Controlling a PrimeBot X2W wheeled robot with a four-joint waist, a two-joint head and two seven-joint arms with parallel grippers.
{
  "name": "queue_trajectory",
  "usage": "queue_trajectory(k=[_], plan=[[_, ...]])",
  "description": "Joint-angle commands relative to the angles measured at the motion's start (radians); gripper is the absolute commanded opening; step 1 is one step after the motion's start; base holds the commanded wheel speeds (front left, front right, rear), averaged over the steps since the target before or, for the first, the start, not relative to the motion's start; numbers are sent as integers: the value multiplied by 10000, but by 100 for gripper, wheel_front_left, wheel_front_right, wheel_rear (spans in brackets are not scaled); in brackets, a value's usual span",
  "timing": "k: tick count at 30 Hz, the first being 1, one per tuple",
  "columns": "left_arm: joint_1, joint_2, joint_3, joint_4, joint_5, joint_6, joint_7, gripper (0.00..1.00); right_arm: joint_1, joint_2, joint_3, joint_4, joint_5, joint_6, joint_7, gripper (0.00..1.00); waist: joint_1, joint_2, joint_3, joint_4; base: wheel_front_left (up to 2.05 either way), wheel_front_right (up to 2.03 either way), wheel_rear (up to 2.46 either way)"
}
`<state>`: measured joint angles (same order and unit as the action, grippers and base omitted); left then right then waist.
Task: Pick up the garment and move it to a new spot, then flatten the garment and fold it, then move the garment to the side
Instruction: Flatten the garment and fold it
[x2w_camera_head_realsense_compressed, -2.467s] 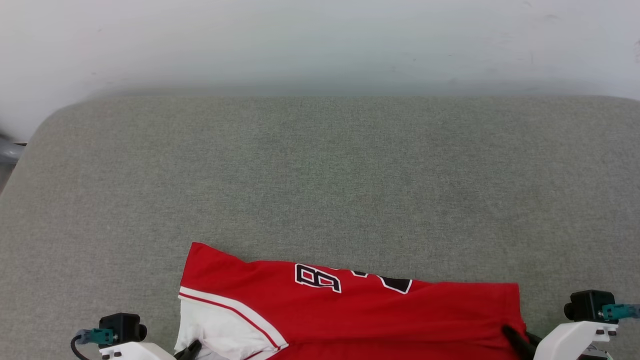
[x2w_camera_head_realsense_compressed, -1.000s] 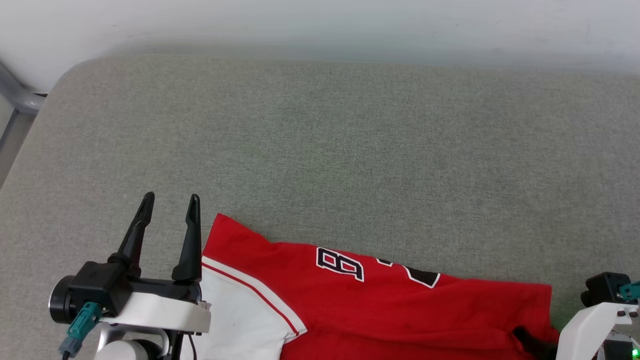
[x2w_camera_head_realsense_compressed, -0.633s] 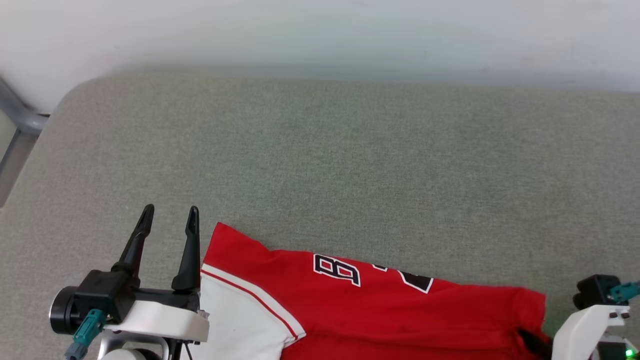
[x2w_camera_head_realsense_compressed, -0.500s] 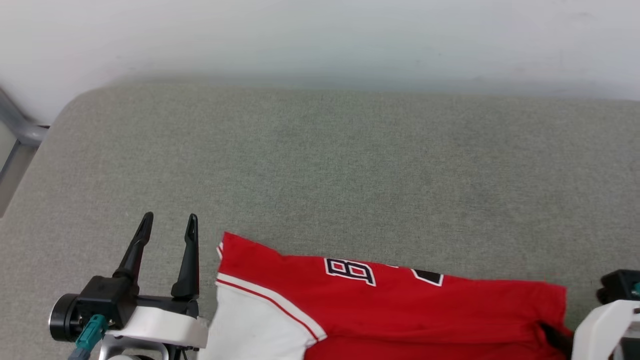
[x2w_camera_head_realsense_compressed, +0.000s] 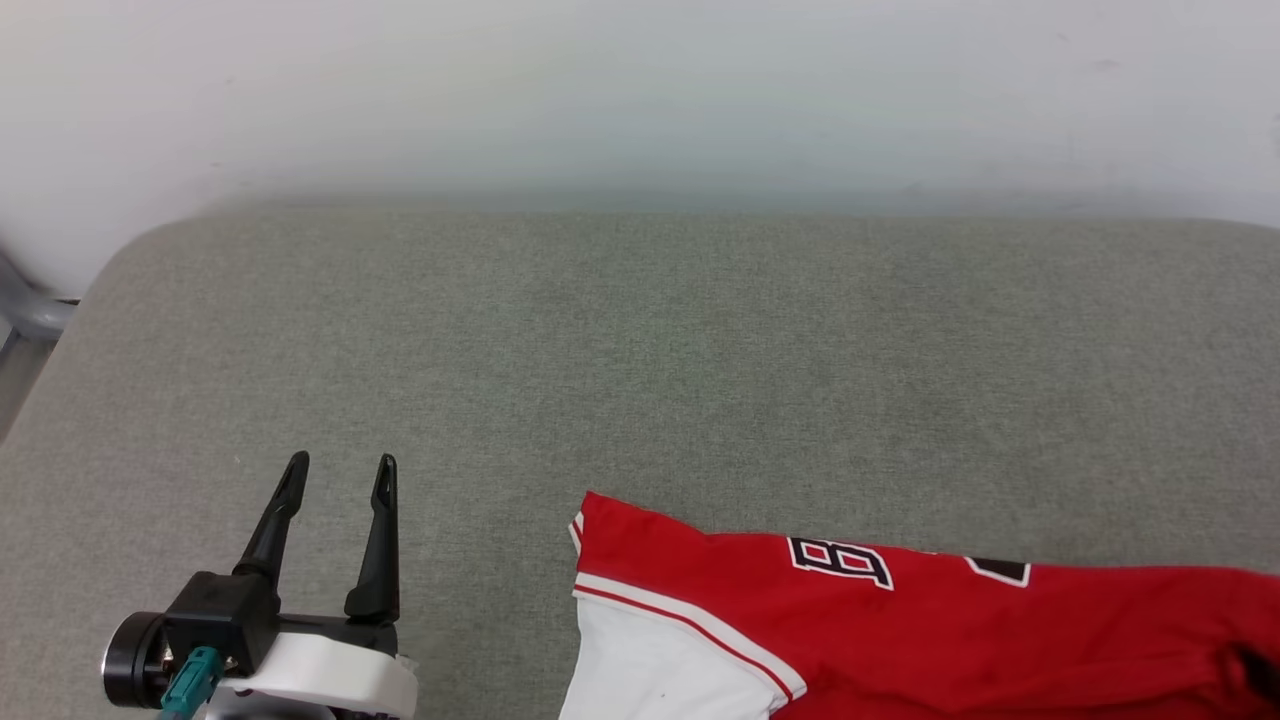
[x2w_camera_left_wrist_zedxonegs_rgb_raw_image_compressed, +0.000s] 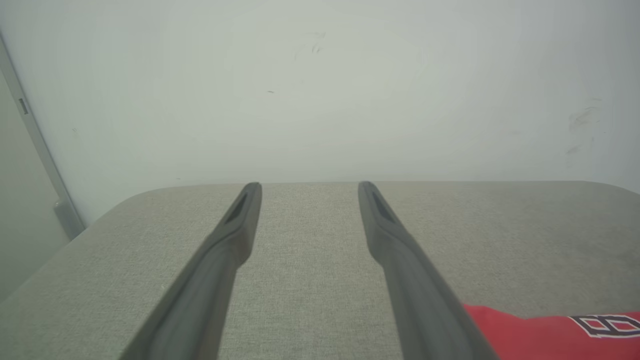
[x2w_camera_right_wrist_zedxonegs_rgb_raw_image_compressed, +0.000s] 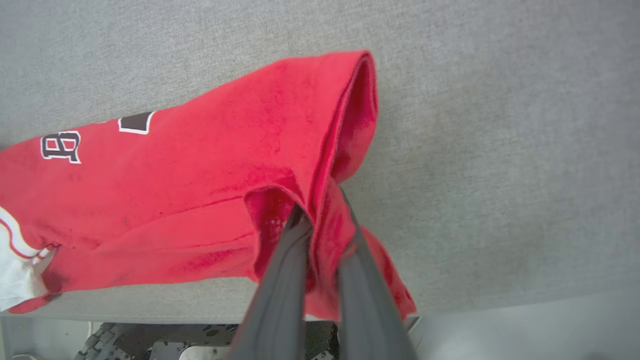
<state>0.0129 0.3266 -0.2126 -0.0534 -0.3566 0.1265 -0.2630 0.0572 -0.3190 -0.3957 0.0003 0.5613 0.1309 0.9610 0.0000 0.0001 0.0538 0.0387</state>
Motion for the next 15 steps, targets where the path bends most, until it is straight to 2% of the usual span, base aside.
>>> queue_trajectory(k=[1,6,9,13,15], plan=[[102,-45,14,13,-33,28,-21,100,-144,386,-120,-153,468,-4,361,0,0,-1,-45,-38,0,0,0],[140,-96,-37,71,-132,-58,-23,100,-384,1777,-620,-425,2100,-4,2101,0,0,-1,-172,-49,0,0,0],[102,-102,-87,108,-142,-91,-23,100,-447,2359,-771,-575,2940,-4,3039,0,0,-1,-229,14,0,0,0],[-38,-106,-148,109,-143,-104,-19,100,-563,2688,-632,-306,4251,-4,3927,0,0,-1,-215,186,0,0,0],[-101,-122,-176,115,-147,-124,-17,100,-581,2706,-210,153,5303,-4,3817,0,0,-1,-175,297,0,0,0]])
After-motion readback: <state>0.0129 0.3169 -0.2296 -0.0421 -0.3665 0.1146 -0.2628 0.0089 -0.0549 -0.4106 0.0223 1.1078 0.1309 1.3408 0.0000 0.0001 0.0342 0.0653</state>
